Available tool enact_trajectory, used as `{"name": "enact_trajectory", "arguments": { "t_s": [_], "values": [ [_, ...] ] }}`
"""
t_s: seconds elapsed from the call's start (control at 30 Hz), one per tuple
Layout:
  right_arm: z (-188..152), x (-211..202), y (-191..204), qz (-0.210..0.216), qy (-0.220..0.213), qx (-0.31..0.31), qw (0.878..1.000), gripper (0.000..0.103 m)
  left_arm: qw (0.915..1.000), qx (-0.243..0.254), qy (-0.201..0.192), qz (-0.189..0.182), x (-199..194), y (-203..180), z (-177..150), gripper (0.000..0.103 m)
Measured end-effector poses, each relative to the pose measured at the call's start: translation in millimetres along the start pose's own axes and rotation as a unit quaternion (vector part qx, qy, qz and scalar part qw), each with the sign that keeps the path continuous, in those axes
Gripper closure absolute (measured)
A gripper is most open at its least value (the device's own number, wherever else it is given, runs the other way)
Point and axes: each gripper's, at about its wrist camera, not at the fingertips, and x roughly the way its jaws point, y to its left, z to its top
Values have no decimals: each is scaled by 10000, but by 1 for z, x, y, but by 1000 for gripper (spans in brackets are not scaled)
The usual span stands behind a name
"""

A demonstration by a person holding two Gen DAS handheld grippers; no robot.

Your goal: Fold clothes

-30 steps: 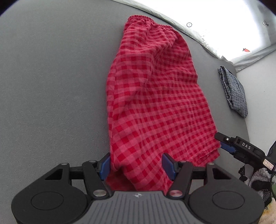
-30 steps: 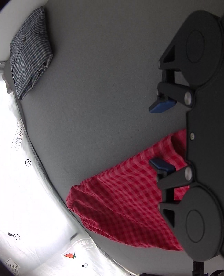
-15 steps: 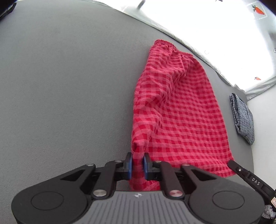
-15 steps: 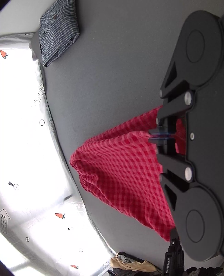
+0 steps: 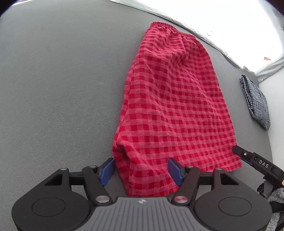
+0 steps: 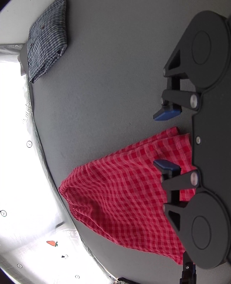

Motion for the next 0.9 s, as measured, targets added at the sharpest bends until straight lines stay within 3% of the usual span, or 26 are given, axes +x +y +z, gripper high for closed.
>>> {"name": "enact_trajectory", "arguments": {
  "t_s": [0.07, 0.1, 0.13, 0.17, 0.5, 0.67, 0.73, 0.9],
  "values": [
    [1, 6, 2, 62, 158, 60, 9998, 58, 10000, 44, -50, -58, 1, -2, -1, 66],
    [1, 7, 4, 78, 172, 63, 9998, 69, 10000, 66, -17, -36, 2, -3, 0, 91],
    [2, 8, 4, 118, 229, 56, 9997, 80, 10000, 83, -19, -16, 2, -4, 0, 94],
    [3, 8, 4, 169, 290, 83, 9994, 98, 9999, 96, -42, -19, 2, -5, 0, 94],
    [-12, -35, 8, 704, 565, 497, 9947, 99, 9989, -293, -355, 44, -36, 20, -6, 95],
    [-25, -45, 21, 541, 749, 151, 9956, 98, 9978, -495, -204, 385, -42, 36, -22, 94],
    [-25, -44, 23, 428, 805, 79, 9958, 94, 9972, -541, -114, 512, -40, 38, -26, 92],
    [-21, -48, 32, 68, 678, -223, 9974, 57, 9958, -485, -399, 669, -50, 40, -19, 71]
  ]
}}
